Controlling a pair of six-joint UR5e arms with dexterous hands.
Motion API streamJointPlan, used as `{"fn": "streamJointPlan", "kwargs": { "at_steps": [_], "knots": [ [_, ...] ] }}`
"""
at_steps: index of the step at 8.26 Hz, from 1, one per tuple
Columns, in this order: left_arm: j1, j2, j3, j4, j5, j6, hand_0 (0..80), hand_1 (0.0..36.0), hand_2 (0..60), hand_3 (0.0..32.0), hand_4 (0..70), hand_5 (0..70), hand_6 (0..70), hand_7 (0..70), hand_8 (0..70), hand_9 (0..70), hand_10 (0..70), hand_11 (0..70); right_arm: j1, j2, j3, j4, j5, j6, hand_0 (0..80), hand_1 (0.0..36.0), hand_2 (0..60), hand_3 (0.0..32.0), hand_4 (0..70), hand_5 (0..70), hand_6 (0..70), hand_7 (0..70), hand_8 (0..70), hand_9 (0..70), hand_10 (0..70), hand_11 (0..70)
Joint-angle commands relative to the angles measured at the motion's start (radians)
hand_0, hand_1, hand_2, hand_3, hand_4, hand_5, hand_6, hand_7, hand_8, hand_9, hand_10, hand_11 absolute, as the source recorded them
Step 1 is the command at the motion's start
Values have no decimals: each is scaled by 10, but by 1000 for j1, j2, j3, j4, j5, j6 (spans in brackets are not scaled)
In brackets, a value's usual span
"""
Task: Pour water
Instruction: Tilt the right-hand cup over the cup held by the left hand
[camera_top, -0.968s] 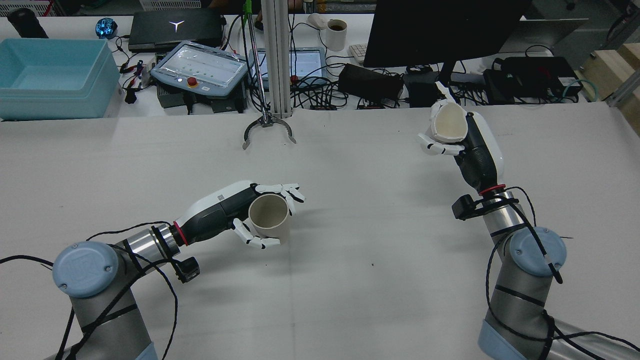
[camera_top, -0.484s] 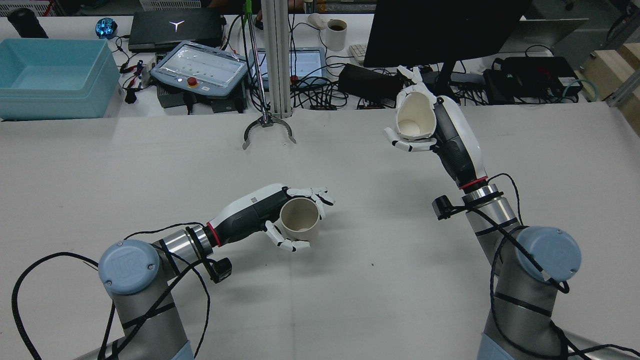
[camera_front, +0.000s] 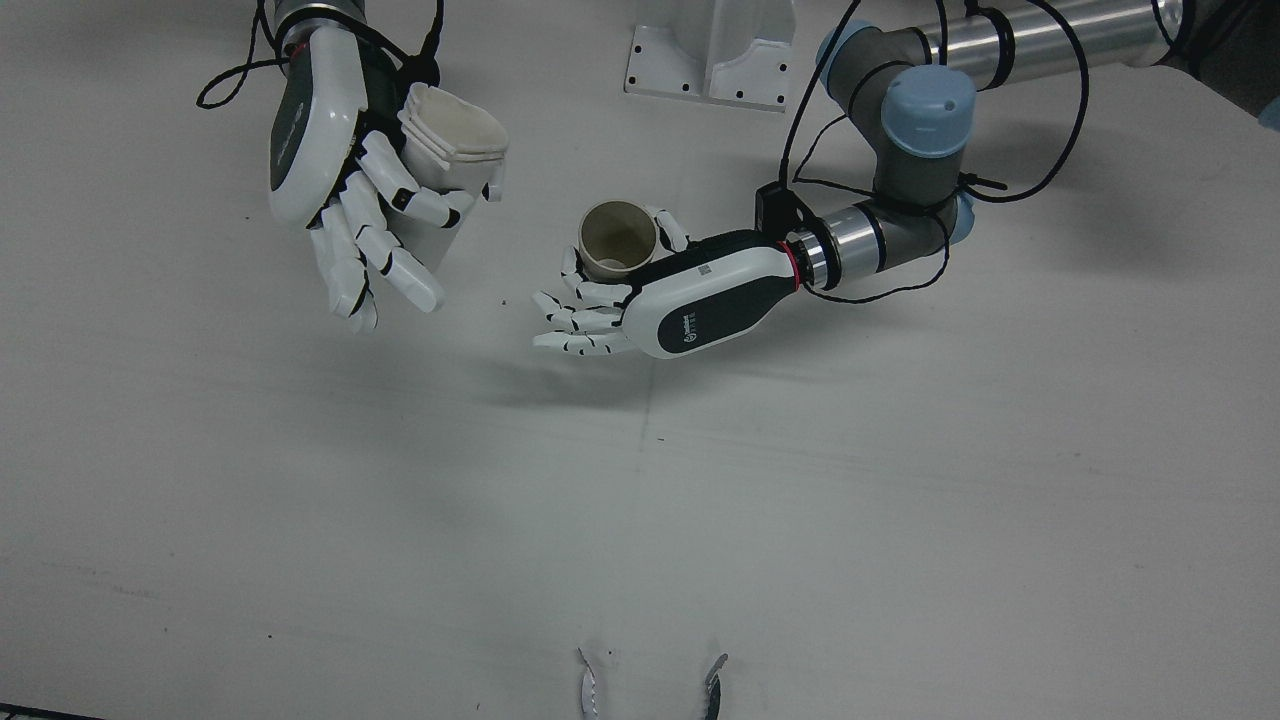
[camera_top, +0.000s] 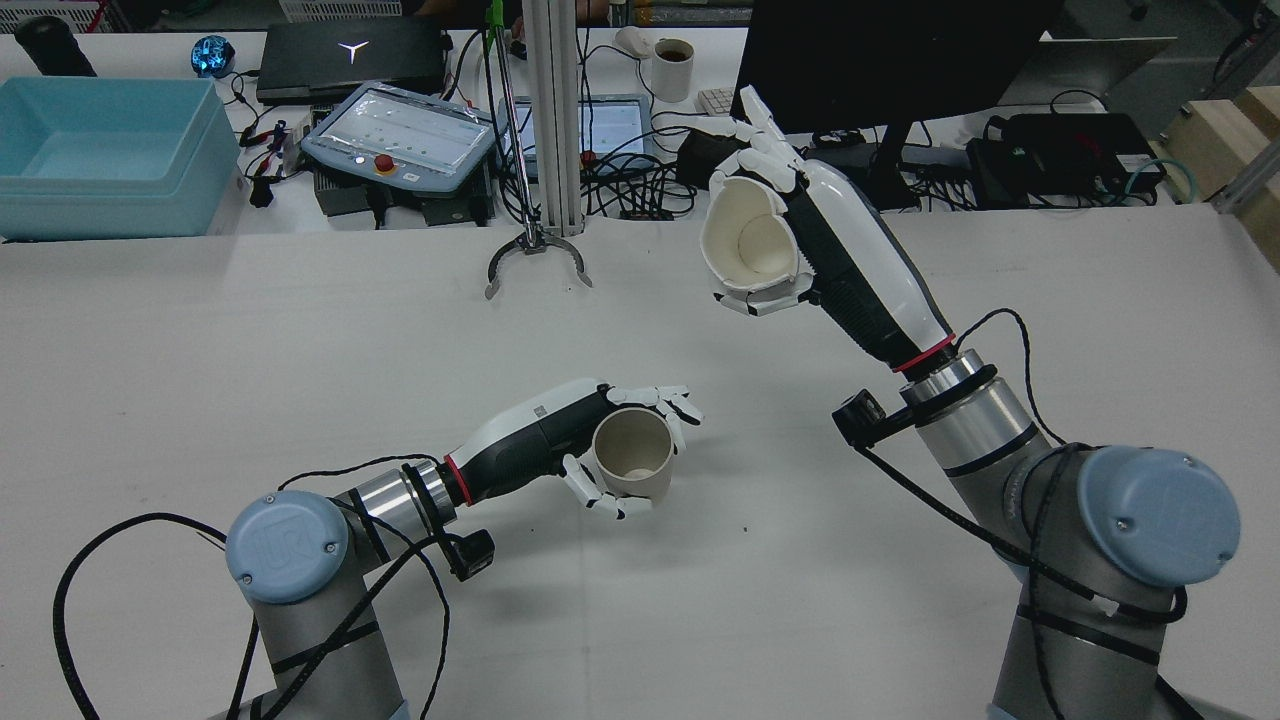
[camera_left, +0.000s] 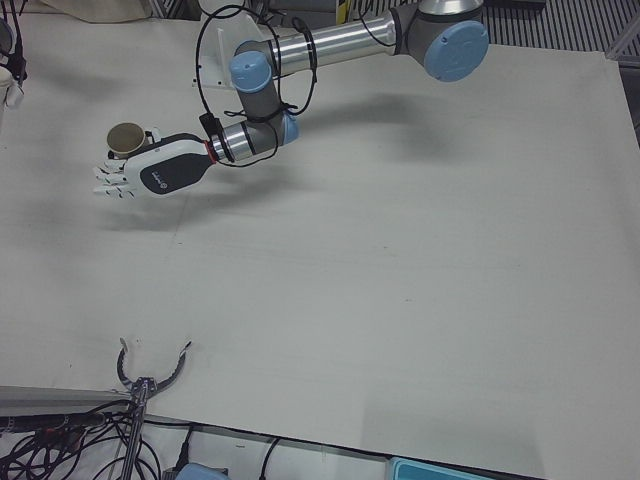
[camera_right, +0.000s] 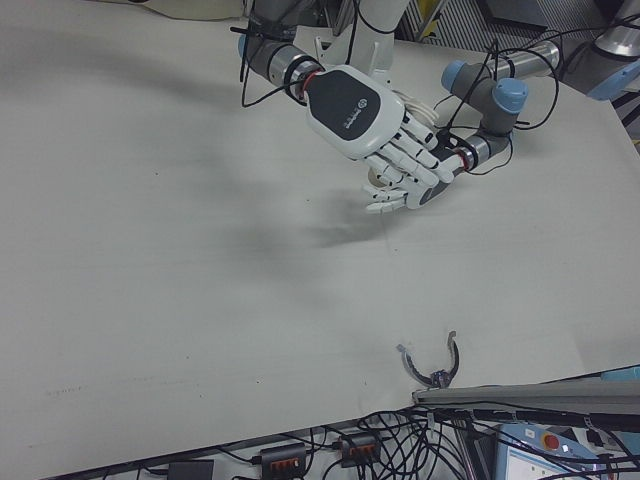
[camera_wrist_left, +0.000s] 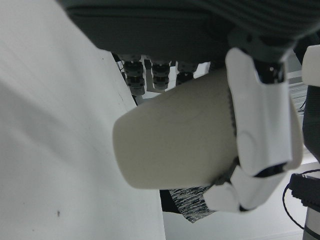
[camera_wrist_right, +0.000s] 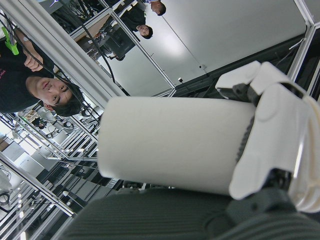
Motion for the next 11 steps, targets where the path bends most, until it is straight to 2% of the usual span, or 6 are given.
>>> {"fn": "streamJointPlan", "kwargs": {
  "at_steps": [1,3,4,7,10,11],
  "knots": [
    [38,-20,-2,2,0,14,576,360,600,0,443,700,189,289,72,120,86,149,-5,35,38,-186,-144,-105,490,256,538,0,216,700,108,189,11,23,65,112],
    [29,-12,-1,1,1,9,571,360,600,0,438,700,186,282,72,118,87,150,-5,32,128,-332,-247,-106,490,266,583,0,215,700,100,162,10,18,58,102],
    [25,-11,1,-1,1,8,568,360,600,0,431,700,182,276,70,117,87,150,2,27,182,-417,-267,-106,492,273,600,0,223,700,100,157,10,17,56,99],
    [28,-9,1,-2,1,11,556,360,600,0,417,700,177,265,70,115,87,149,79,15,196,-489,-344,-106,489,269,583,0,203,700,82,119,6,9,48,87],
    [20,-9,-2,-1,3,5,559,360,600,0,416,700,176,265,69,114,86,148,133,12,196,-542,-399,-105,482,281,600,0,248,700,82,111,6,8,48,87],
    [11,-9,-2,-1,3,5,562,360,600,0,416,700,176,264,69,114,86,148,183,12,195,-574,-477,-105,482,281,600,0,268,700,85,113,7,8,49,87]
  ]
}}
